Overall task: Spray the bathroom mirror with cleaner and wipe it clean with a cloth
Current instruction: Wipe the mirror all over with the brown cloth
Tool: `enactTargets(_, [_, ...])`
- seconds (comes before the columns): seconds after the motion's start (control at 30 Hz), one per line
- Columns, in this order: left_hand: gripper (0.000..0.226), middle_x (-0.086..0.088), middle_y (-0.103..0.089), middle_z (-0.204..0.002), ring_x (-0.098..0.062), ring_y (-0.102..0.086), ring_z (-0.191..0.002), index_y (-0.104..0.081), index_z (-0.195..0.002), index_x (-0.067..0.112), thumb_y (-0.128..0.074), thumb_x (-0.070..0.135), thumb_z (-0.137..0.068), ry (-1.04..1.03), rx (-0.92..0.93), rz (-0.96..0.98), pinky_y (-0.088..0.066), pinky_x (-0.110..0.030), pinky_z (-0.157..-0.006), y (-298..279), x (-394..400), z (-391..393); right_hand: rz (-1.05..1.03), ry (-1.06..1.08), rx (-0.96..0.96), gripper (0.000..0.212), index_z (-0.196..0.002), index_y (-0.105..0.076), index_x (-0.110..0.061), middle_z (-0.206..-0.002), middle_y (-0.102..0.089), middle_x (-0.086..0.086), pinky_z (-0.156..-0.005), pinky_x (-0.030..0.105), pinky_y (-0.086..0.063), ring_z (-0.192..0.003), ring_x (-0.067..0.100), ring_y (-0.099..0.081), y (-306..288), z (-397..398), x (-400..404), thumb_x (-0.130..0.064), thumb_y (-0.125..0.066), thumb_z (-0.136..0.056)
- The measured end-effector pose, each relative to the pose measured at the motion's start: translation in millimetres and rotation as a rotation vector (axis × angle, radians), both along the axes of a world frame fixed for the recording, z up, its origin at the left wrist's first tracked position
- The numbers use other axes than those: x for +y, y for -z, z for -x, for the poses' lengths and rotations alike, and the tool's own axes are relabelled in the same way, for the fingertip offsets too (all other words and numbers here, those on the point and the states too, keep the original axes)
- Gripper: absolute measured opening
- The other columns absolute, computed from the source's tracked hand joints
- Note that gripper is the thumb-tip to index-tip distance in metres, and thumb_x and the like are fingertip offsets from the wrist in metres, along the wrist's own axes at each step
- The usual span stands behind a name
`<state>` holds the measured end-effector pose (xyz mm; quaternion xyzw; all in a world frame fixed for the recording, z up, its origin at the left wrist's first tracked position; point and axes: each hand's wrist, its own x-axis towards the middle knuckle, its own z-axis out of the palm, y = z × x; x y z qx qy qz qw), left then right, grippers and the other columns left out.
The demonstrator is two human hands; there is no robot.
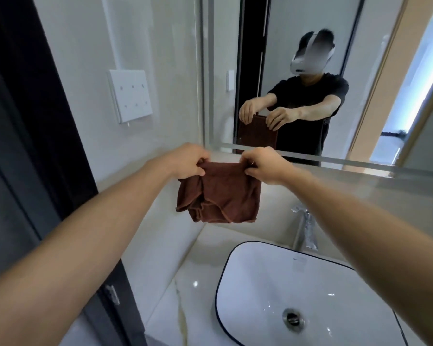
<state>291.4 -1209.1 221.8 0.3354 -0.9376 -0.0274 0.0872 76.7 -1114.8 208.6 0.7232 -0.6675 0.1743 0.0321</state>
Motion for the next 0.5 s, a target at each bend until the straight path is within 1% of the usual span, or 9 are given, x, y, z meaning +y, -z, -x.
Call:
enactTargets(0.03, [0.021,-0.009,-0.066,-0.112,-0.026,-0.06,-0.105,-0.069,-0.11,0.009,-0.069,0.014,-0.09,-0.011,-0.021,0.003,-0.039,-0.025,-0.08,10.6,6.3,-3.0,-0.027,0.006,-0.022,0.019,-0.106,-0.071,-0.011,-0.106,-0.071,0.009,-0.082,0.029,-0.045,-0.102,0.026,-0.063,12.0,-4.4,3.7,-0.008,-0.065,-0.088])
enactTargets(0.1, [0.022,-0.01,-0.065,-0.114,-0.027,-0.058,-0.106,-0.069,-0.112,0.009,-0.068,0.015,-0.091,-0.037,-0.081,-0.023,-0.037,-0.026,-0.079,35.7,16.8,-11.2,-0.071,0.01,-0.065,0.022,-0.107,-0.071,-0.011,-0.108,-0.071,0.009,-0.078,0.026,-0.042,-0.103,0.027,-0.063,39.4,-16.2,11.2,-0.007,-0.064,-0.086])
enactTargets(0.2, [0.022,-0.009,-0.065,-0.113,-0.027,-0.058,-0.108,-0.069,-0.112,0.009,-0.069,0.012,-0.09,-0.072,-0.181,-0.094,-0.039,-0.027,-0.082,71.4,28.6,-24.6,-0.172,0.018,-0.133,0.026,-0.107,-0.071,-0.012,-0.111,-0.071,0.007,-0.082,0.026,-0.044,-0.106,0.026,-0.063,85.5,-38.6,20.6,-0.006,-0.06,-0.084])
enactTargets(0.3, [0.022,-0.01,-0.067,-0.11,-0.029,-0.06,-0.106,-0.071,-0.108,0.009,-0.072,0.009,-0.086,-0.085,-0.285,-0.145,-0.046,-0.031,-0.086,100.5,33.3,-35.8,-0.277,0.006,-0.17,0.028,-0.105,-0.071,-0.014,-0.111,-0.07,0.005,-0.078,0.024,-0.043,-0.106,0.025,-0.061,124.1,-60.2,26.3,-0.004,-0.057,-0.082])
enactTargets(0.37, [0.024,-0.01,-0.066,-0.111,-0.029,-0.06,-0.106,-0.072,-0.109,0.01,-0.073,0.01,-0.085,-0.081,-0.34,-0.145,-0.049,-0.035,-0.088,116.9,34.0,-40.7,-0.313,0.002,-0.191,0.029,-0.104,-0.071,-0.014,-0.11,-0.07,0.005,-0.076,0.023,-0.042,-0.105,0.025,-0.061,141.2,-69.1,27.8,-0.004,-0.056,-0.081])
enactTargets(0.5, [0.024,-0.011,-0.065,-0.11,-0.03,-0.061,-0.103,-0.073,-0.107,0.011,-0.075,0.01,-0.083,-0.073,-0.371,-0.141,-0.051,-0.037,-0.087,139.2,32.2,-50.4,-0.344,0.018,-0.212,0.029,-0.102,-0.072,-0.014,-0.107,-0.07,0.004,-0.071,0.021,-0.038,-0.101,0.023,-0.061,157.1,-79.8,28.5,-0.003,-0.056,-0.08])
